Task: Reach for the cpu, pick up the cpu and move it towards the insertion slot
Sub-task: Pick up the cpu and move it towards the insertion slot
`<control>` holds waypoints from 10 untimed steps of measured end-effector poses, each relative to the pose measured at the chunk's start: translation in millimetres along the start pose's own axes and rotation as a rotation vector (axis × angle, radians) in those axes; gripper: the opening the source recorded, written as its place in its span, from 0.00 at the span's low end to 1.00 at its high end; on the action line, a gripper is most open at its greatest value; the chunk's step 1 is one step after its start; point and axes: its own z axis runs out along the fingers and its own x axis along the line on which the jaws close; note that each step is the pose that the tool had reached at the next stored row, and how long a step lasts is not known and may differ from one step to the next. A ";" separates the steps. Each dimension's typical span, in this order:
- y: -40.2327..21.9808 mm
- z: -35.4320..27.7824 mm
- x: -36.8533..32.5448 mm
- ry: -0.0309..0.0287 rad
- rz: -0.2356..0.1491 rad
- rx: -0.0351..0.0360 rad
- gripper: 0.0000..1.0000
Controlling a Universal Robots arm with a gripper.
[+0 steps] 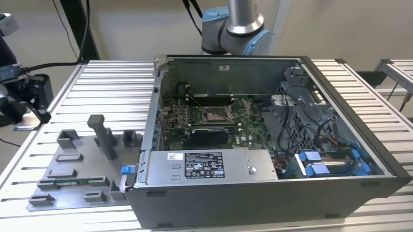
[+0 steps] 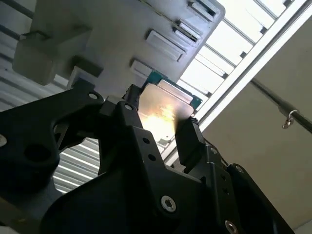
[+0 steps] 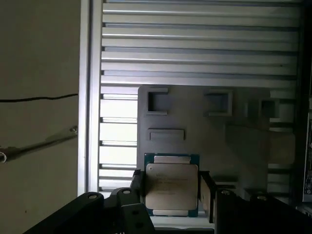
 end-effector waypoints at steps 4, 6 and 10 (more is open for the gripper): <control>0.7 -18.4 0.0 0.0001 0.000 0.0001 0.00; 1.1 -27.2 0.0 0.0000 0.000 0.0000 0.00; 1.8 -44.4 0.0 0.0001 0.000 0.0001 0.00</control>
